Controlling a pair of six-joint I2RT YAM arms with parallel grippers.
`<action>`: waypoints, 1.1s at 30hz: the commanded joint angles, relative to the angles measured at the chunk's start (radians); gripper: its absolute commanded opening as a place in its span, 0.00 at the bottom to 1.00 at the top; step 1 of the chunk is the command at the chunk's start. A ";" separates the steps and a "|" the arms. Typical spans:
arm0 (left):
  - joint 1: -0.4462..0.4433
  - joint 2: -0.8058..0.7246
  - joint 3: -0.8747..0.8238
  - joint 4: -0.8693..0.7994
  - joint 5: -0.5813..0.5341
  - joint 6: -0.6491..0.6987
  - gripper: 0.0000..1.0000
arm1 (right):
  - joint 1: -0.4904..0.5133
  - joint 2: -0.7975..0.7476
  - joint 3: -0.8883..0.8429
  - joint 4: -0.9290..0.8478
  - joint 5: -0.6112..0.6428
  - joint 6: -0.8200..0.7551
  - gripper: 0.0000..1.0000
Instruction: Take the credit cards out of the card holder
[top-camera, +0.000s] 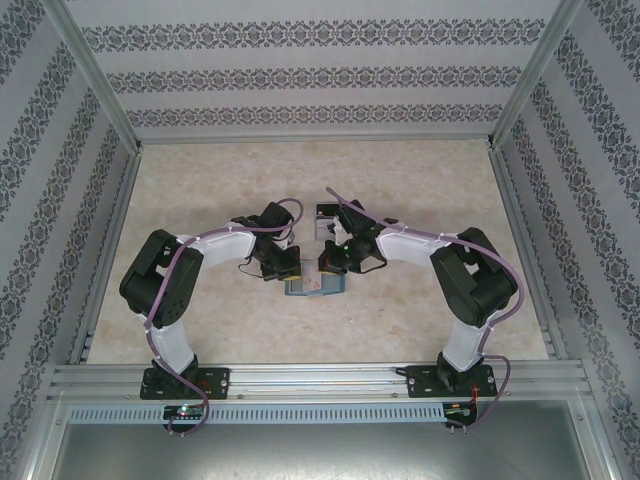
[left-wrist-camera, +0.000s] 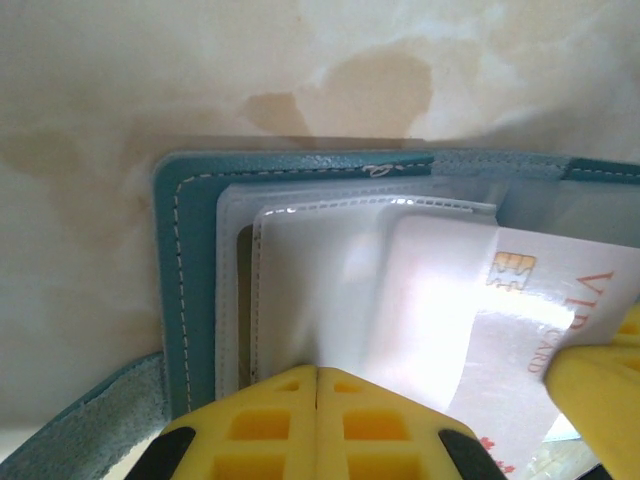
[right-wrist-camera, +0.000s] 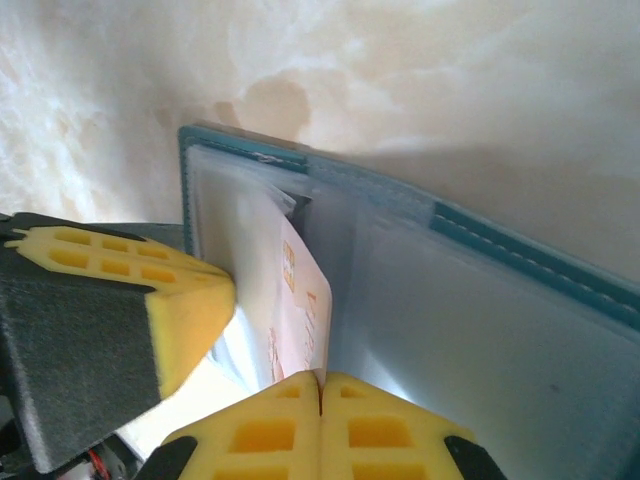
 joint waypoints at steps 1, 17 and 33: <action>-0.008 0.020 -0.005 -0.087 -0.050 0.016 0.01 | -0.004 -0.029 0.035 -0.143 0.099 -0.057 0.04; -0.008 0.029 0.000 -0.072 -0.033 0.007 0.02 | 0.024 -0.032 0.115 -0.269 0.202 -0.093 0.05; -0.010 0.033 0.002 -0.059 -0.019 0.008 0.01 | 0.063 -0.004 0.112 -0.184 0.135 -0.020 0.09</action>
